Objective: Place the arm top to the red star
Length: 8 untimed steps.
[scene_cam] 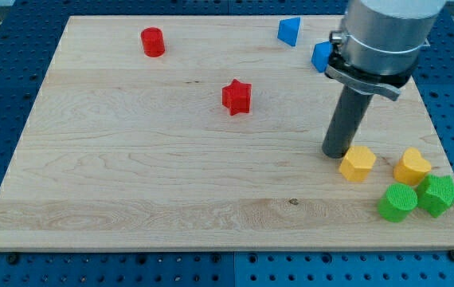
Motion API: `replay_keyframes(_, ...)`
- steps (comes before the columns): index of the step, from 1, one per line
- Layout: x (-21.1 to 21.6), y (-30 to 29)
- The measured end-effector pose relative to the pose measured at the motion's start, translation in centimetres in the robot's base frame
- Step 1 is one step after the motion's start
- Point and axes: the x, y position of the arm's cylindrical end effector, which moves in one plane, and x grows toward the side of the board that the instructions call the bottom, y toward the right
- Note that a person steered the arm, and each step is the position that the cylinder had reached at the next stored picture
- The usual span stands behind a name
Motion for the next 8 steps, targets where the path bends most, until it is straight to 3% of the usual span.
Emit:
replay_keyframes(4,0.4,0.4)
replay_keyframes(7,-10.4,-3.1)
replay_keyframes(8,-14.4,-7.1)
